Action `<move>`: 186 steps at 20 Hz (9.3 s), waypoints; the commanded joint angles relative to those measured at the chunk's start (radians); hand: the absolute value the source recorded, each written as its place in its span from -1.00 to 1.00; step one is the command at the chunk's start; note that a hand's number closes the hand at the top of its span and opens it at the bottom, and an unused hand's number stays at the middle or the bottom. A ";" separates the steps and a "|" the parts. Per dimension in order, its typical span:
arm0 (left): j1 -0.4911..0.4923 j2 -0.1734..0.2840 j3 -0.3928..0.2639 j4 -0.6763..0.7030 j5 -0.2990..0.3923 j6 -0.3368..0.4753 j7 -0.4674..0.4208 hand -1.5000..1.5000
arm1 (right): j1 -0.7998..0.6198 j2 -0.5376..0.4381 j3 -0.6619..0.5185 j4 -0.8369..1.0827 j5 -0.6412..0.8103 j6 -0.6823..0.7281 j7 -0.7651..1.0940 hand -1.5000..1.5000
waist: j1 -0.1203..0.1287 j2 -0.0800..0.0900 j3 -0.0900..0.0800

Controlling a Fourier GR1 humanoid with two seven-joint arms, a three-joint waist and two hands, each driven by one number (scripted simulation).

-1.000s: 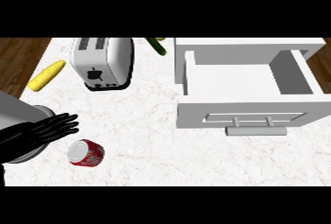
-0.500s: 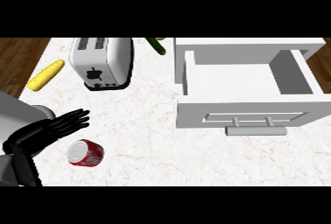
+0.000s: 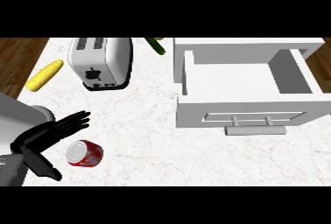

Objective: Pick up the can, place it into the drawer and close the drawer

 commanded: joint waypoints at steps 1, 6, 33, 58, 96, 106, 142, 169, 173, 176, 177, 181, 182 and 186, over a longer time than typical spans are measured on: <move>-0.057 0.007 -0.025 0.132 -0.084 -0.073 -0.194 -1.00 | 0.019 0.017 -0.007 -0.026 -0.029 0.008 0.023 -1.00 | -0.012 0.001 -0.001; -0.058 -0.005 -0.095 0.216 -0.162 -0.006 -0.300 -1.00 | -0.011 -0.030 -0.046 0.013 -0.052 0.016 0.035 -1.00 | -0.013 0.004 -0.001; -0.150 -0.104 -0.257 0.337 -0.006 -0.093 -0.255 1.00 | 0.052 0.038 -0.055 -0.052 -0.092 0.068 0.056 -1.00 | -0.014 -0.001 0.000; -0.207 -0.381 -0.003 -0.282 0.307 1.040 0.198 1.00 | 0.039 0.097 -0.056 -0.149 -0.068 -0.007 0.122 -1.00 | 0.026 -0.010 0.004; -0.971 -0.440 -0.248 0.117 0.384 1.567 0.313 1.00 | -0.031 0.136 -0.044 -0.149 -0.026 0.018 0.158 -1.00 | -0.019 0.002 0.003; -1.129 -0.440 -0.377 0.314 0.549 1.649 0.239 1.00 | -0.053 0.093 -0.045 -0.134 -0.039 0.036 0.162 -1.00 | -0.047 0.007 0.004; -1.154 -0.440 -0.707 0.513 0.926 1.814 0.063 -1.00 | -0.060 0.134 -0.005 -0.168 -0.037 0.047 0.178 -1.00 | -0.090 0.017 0.005; -1.176 -0.440 -0.712 0.439 1.022 1.830 -0.024 -1.00 | -0.482 0.036 0.458 -0.101 1.065 -0.051 -0.083 -1.00 | 0.020 0.006 0.003; -1.185 -0.427 -0.691 0.444 1.004 1.815 0.008 -1.00 | -0.647 0.019 0.492 0.118 1.182 -0.154 -0.107 -1.00 | 0.033 0.005 0.003; -1.173 -0.439 -0.723 0.398 0.971 1.874 0.035 -1.00 | -0.707 0.015 0.564 0.198 1.292 -0.187 -0.094 -1.00 | 0.043 -0.001 0.003; -1.134 -0.413 -0.722 0.386 0.967 1.849 0.036 -1.00 | -0.708 0.003 0.571 0.235 1.311 -0.199 -0.127 -1.00 | 0.045 -0.001 0.003; -1.147 -0.370 -0.716 0.342 0.945 1.865 0.078 -1.00 | -0.783 0.020 0.657 0.387 1.432 -0.264 -0.134 -1.00 | 0.048 -0.002 0.003; -1.112 -0.361 -0.718 0.362 0.932 1.851 0.056 -1.00 | -0.817 -0.026 0.596 0.450 1.403 -0.252 -0.165 -1.00 | 0.042 0.001 0.003; -1.109 -0.340 -0.716 0.319 0.918 1.872 0.093 -1.00 | -0.912 -0.036 0.674 0.593 1.533 -0.292 -0.164 -1.00 | 0.047 -0.001 0.003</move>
